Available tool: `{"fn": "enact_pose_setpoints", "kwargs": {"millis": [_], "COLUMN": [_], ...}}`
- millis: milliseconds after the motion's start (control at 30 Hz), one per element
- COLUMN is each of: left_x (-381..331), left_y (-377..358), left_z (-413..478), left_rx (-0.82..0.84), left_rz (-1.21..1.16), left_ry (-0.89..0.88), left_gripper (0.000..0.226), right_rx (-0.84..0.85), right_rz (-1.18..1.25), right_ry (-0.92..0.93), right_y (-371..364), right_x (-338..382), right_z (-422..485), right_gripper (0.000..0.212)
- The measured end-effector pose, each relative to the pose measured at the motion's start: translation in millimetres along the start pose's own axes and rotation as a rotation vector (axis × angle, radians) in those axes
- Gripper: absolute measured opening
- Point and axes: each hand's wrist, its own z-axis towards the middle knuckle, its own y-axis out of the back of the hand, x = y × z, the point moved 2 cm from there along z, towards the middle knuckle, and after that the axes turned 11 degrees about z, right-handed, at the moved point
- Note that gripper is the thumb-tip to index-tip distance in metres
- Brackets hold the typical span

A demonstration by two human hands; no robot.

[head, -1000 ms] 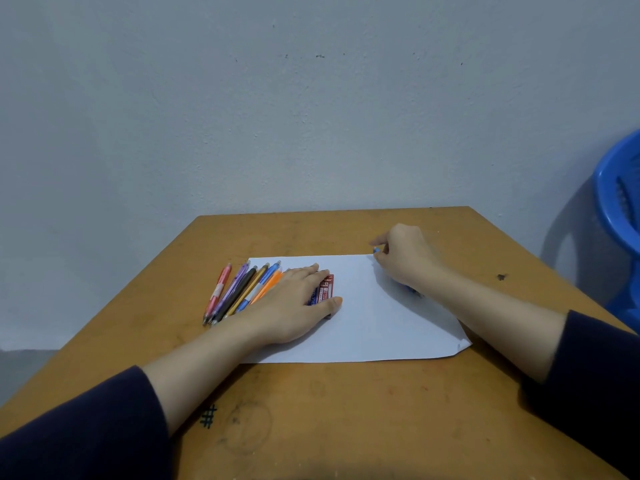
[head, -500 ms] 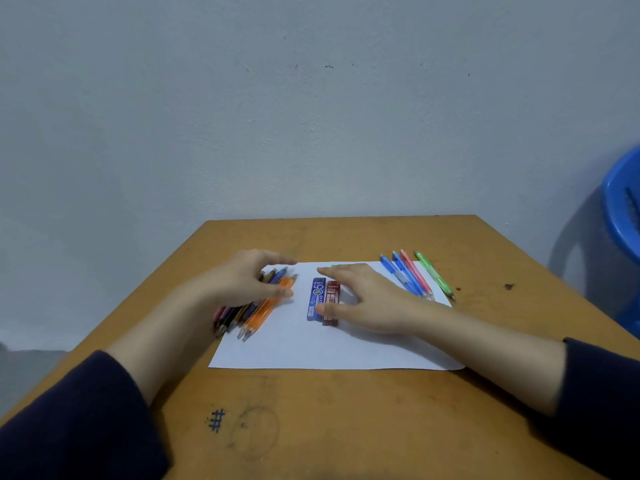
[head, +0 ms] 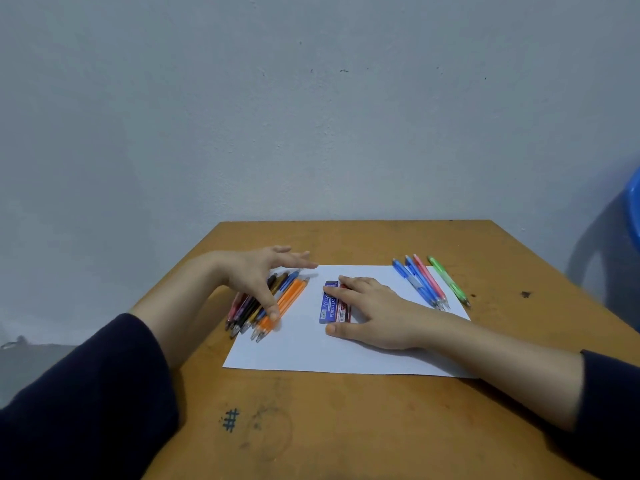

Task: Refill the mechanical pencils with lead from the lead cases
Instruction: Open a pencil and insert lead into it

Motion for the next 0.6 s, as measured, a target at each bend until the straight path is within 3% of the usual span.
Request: {"fn": "enact_pose_setpoints", "kwargs": {"millis": [300,500,600], "left_x": [3.2,7.6,5.9], "left_y": [-3.6,-4.3,-4.2], "left_z": [8.7,5.3,2.2], "left_rx": [0.073,-0.029,-0.158], "left_rz": [-0.031,-0.167,-0.250], "left_ry": [0.104,0.155,0.123], "left_gripper": [0.109,0.094,0.092], "right_rx": [0.016,0.011,0.004], "right_rz": [0.015,0.020,0.031], "right_ry": [-0.011,-0.011,-0.009], "right_y": [3.3,3.9,4.0], "right_x": [3.3,5.0,5.2], "right_z": [0.1,-0.7,-1.2], "right_gripper": [0.073,0.073,0.072]}}
